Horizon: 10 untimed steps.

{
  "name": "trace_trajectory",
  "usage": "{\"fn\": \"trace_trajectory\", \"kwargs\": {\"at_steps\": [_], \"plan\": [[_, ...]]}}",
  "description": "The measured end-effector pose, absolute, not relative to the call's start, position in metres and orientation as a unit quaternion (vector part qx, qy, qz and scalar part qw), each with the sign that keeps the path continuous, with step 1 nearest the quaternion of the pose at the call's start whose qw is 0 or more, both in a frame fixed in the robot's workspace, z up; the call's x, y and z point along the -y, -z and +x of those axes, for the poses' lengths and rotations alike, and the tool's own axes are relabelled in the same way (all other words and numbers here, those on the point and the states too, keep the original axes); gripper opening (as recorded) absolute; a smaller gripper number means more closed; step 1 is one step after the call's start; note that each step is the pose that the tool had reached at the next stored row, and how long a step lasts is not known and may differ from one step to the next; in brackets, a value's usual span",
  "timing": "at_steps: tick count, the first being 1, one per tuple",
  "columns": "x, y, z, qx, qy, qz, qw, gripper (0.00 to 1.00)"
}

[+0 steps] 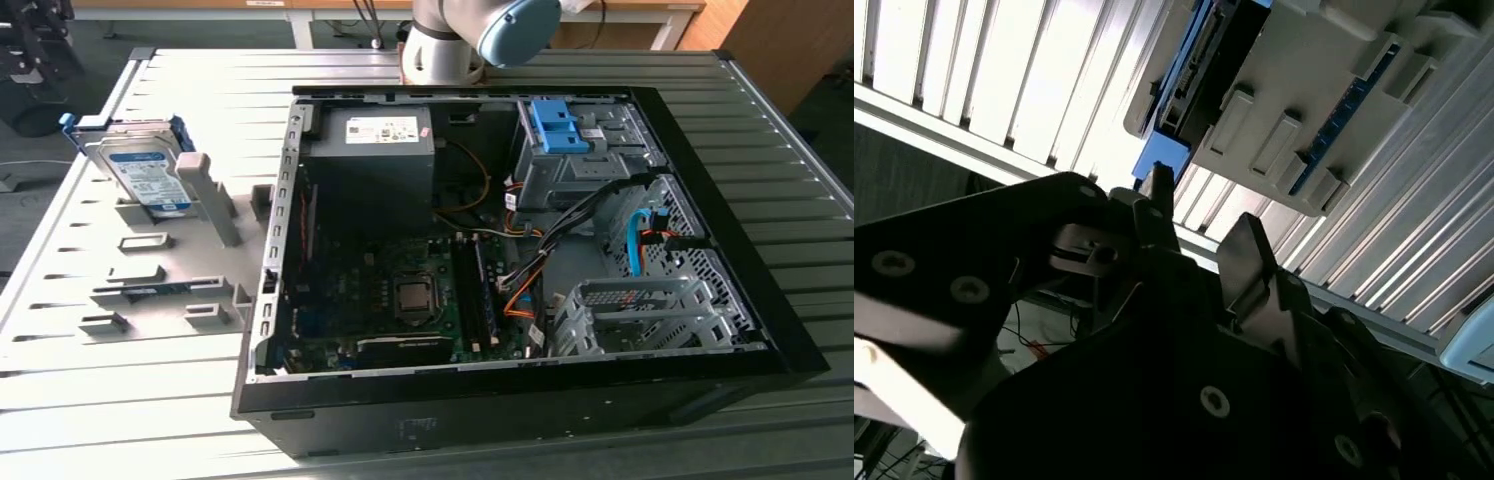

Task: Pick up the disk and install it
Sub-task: 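Pick up the disk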

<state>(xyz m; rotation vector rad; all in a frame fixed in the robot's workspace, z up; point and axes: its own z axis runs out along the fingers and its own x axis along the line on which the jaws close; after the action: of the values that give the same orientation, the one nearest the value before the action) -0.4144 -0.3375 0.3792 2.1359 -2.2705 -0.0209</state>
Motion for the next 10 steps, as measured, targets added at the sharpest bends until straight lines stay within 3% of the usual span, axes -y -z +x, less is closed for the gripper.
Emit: {"fn": "trace_trajectory", "kwargs": {"at_steps": [3,4,10], "plan": [[0.3375,-0.3791,-0.4144,0.728,0.007,0.685,0.012,0.53],[0.3375,-0.3787,-0.4144,0.728,0.007,0.685,0.012,0.59],[0.3376,-0.3696,-0.4146,0.729,0.005,0.684,0.010,0.59]]}}
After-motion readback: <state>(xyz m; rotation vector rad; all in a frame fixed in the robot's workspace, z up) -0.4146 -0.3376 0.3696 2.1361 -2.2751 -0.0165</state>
